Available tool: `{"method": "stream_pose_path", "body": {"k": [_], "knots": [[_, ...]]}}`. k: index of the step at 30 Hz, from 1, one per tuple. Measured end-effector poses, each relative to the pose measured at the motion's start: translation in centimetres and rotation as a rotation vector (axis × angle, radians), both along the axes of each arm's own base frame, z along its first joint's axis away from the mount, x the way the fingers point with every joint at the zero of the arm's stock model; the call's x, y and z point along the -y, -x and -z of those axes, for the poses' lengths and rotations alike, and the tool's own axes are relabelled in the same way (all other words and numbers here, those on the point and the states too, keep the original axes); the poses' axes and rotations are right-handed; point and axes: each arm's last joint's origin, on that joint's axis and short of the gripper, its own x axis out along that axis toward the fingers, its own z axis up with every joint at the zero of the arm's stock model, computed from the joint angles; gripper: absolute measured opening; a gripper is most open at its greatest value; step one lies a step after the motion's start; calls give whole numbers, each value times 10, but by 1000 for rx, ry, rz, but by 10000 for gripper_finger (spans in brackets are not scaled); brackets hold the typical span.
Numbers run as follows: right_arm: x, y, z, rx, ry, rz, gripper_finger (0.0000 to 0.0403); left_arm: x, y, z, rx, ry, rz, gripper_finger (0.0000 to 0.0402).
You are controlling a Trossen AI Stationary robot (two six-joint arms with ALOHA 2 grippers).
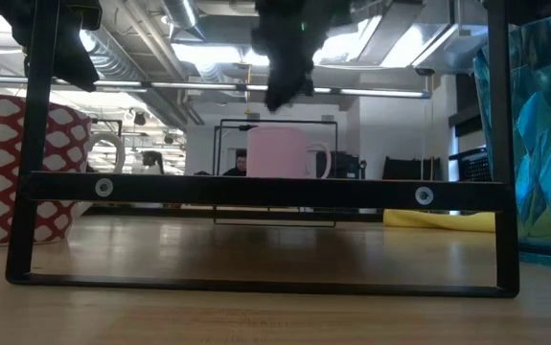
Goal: Stack small to large cups/mugs on shelf
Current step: Put the white patterned mug on the shelf
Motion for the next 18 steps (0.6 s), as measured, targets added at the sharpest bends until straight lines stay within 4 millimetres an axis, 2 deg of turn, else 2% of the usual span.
{"method": "stream_pose_path", "body": {"k": [3,7,11,13,18], "knots": [[-1,4,-33,69,29,-14,125,3,-2,2,-21,93,31,105],[-5,15,-74,201,70,-15,125,10,-12,14,-169,146,27,105],[-11,42,-114,361,148,42,125,16,-27,26,-286,158,-3,105],[-13,58,-130,383,216,94,126,21,-35,30,-308,179,-9,105],[-17,89,-154,388,346,177,126,38,-47,27,-306,225,-11,105]]}}
